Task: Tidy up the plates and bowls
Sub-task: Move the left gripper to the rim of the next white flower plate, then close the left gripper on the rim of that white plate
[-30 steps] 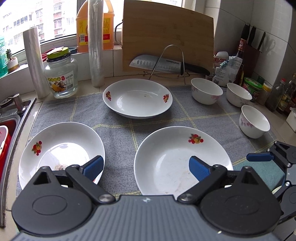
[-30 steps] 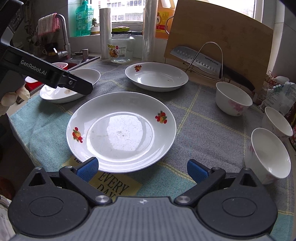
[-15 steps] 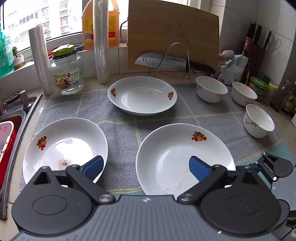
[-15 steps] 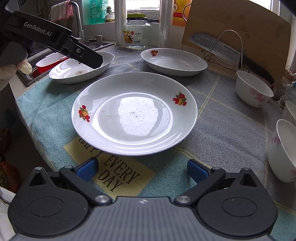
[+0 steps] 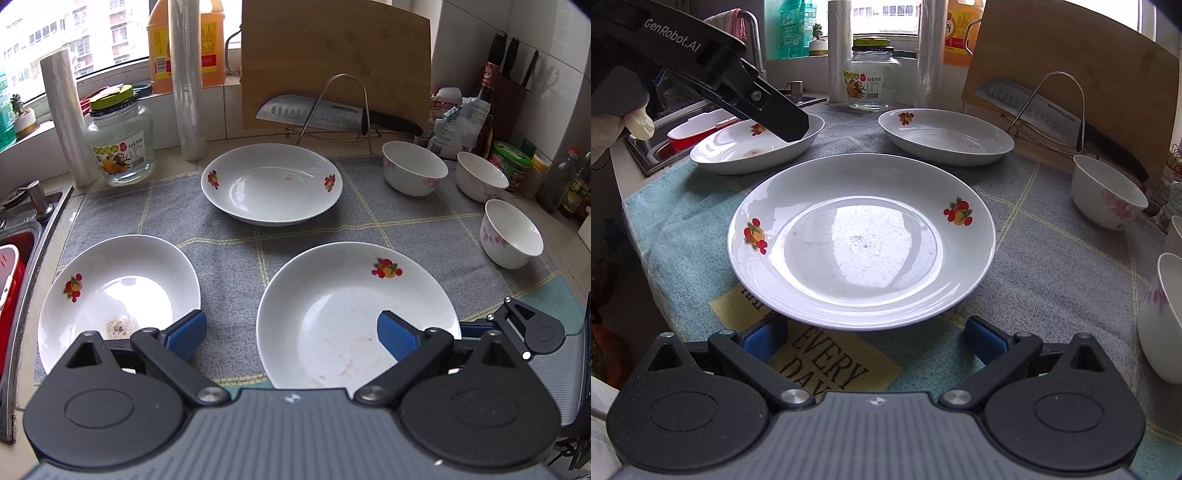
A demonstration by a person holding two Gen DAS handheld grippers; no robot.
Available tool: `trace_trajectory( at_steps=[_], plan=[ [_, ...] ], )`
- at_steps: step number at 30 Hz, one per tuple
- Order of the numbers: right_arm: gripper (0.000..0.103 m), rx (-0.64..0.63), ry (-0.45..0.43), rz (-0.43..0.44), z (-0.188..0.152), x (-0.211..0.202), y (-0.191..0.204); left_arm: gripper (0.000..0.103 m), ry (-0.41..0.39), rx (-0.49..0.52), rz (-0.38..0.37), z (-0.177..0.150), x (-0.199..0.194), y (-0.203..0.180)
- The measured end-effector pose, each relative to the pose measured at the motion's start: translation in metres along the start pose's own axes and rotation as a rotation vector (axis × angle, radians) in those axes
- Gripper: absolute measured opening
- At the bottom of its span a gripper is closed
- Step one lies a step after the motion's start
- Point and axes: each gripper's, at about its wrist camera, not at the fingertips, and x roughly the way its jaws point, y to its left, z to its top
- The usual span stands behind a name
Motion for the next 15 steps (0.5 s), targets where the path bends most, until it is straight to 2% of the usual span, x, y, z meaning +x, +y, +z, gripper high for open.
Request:
trace_trajectory(
  at_steps=[8,15],
  plan=[
    [0.103,0.014,-0.04,-0.017,-0.005,0.0,0.001,0.098,0.048,0.104,-0.08,0.024,0.027,-0.009],
    [0.103,0.021,-0.05,-0.023,-0.005,-0.001,0.003,0.097,0.103,0.134,-0.146,0.039,0.051,-0.01]
  ],
)
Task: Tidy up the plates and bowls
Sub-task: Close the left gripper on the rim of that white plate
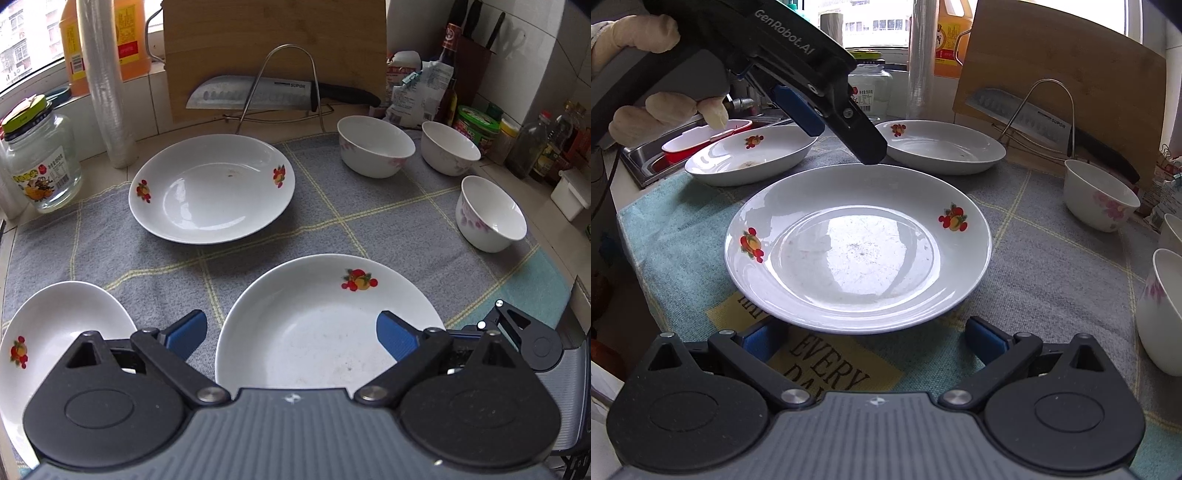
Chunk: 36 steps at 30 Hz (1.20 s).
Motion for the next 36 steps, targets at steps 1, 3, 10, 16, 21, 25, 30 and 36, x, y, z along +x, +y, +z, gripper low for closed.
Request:
trace_trajectory(
  at_steps=[1,3,10,16,21,25,30,36],
  plan=[
    [0.103,0.001,0.0,0.0,0.001,0.001,0.0,0.097,0.008,0.007,-0.003,0.002,0.003,0.002],
    [0.103,-0.003,0.002,0.004,0.002,0.002,0.0,0.096,0.025,0.022,-0.007,0.005,0.008,0.004],
    [0.103,-0.009,0.006,0.015,0.006,0.004,0.002,0.088,0.103,0.073,-0.046,0.015,0.029,0.01],
    [0.103,-0.012,0.005,0.014,0.006,0.004,0.002,0.079,0.177,0.071,-0.089,0.024,0.046,0.017],
    [0.103,-0.013,0.005,0.018,0.005,0.004,0.002,0.07,0.216,0.09,-0.105,0.027,0.056,0.018],
    [0.103,-0.017,0.006,0.022,0.006,0.005,0.002,0.07,0.239,0.113,-0.122,0.028,0.06,0.018],
    [0.103,-0.022,0.005,0.029,0.007,0.006,0.003,0.069,0.255,0.128,-0.136,0.03,0.063,0.019],
    [0.103,-0.022,0.008,0.03,0.008,0.007,0.005,0.069,0.265,0.141,-0.152,0.032,0.066,0.019]
  ],
)
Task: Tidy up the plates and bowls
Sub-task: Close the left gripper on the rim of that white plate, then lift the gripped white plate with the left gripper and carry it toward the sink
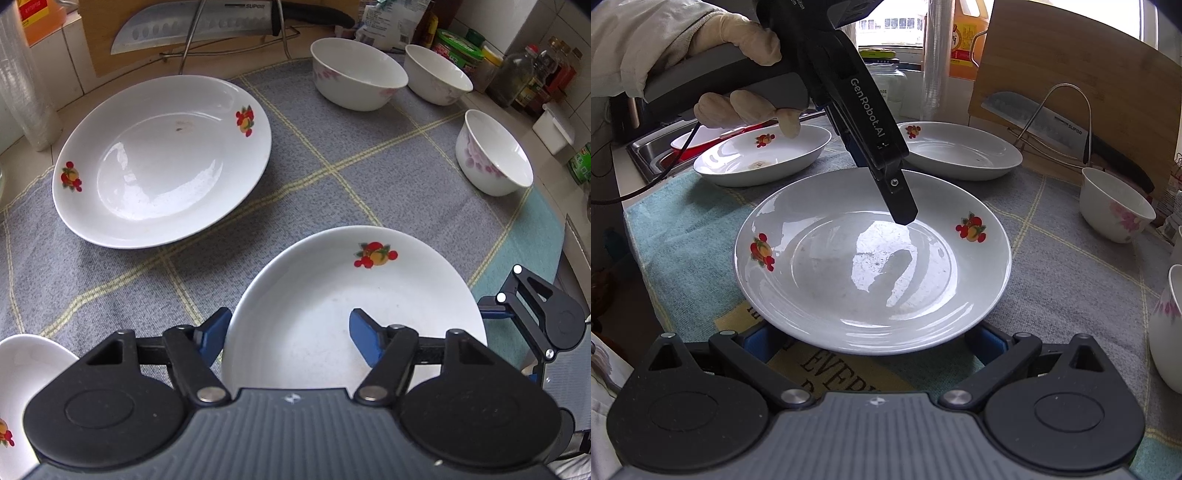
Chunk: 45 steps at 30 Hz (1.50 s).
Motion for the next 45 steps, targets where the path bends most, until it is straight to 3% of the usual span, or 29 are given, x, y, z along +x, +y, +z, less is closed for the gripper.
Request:
trace_trajectory(
  at_steps=[34,45],
  plan=[
    [0.103,0.017,0.053,-0.009,0.0094,0.002,-0.0013,0.068,0.015,0.1,-0.028,0.0031,-0.0003,-0.0047],
    [0.103,-0.007,0.035,0.0,0.0073,0.0035,-0.0001,0.066,0.022,0.101,-0.037,0.0015,0.0014,-0.0018]
  ],
)
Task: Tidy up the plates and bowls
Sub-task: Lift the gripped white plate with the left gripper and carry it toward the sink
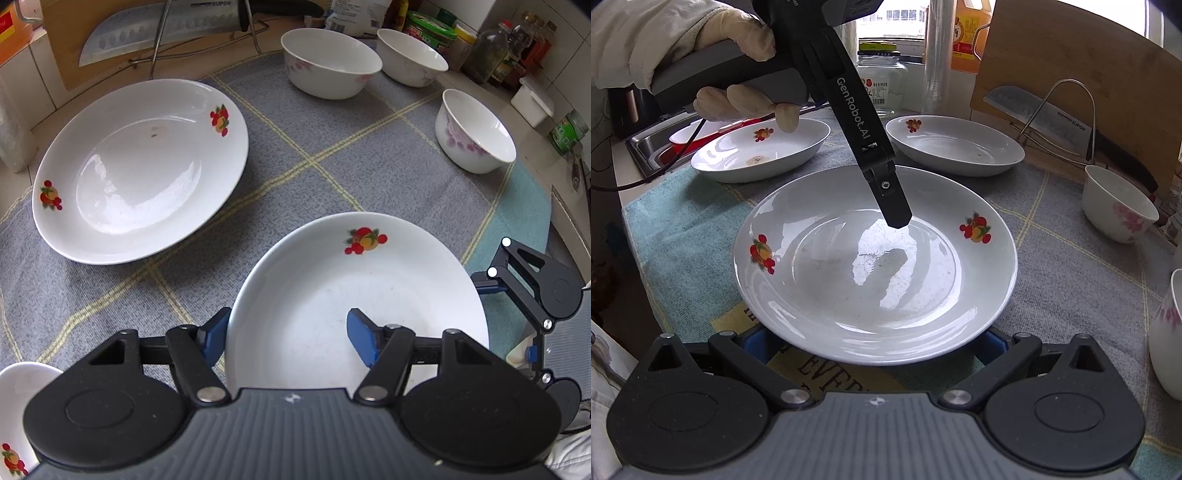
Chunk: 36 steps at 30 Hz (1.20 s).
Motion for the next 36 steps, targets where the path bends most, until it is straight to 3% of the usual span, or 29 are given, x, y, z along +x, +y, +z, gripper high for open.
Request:
trace_trajectory(
  at_steps=[20,36],
  plan=[
    [0.103,-0.017,0.003,-0.01,0.008,-0.011,0.002,0.066,-0.04,0.01,0.017,0.0,-0.017,-0.008],
    [0.103,-0.086,-0.012,0.059,0.013,-0.024,0.001,0.066,-0.088,-0.089,0.074,-0.02,-0.038,-0.019]
  ],
)
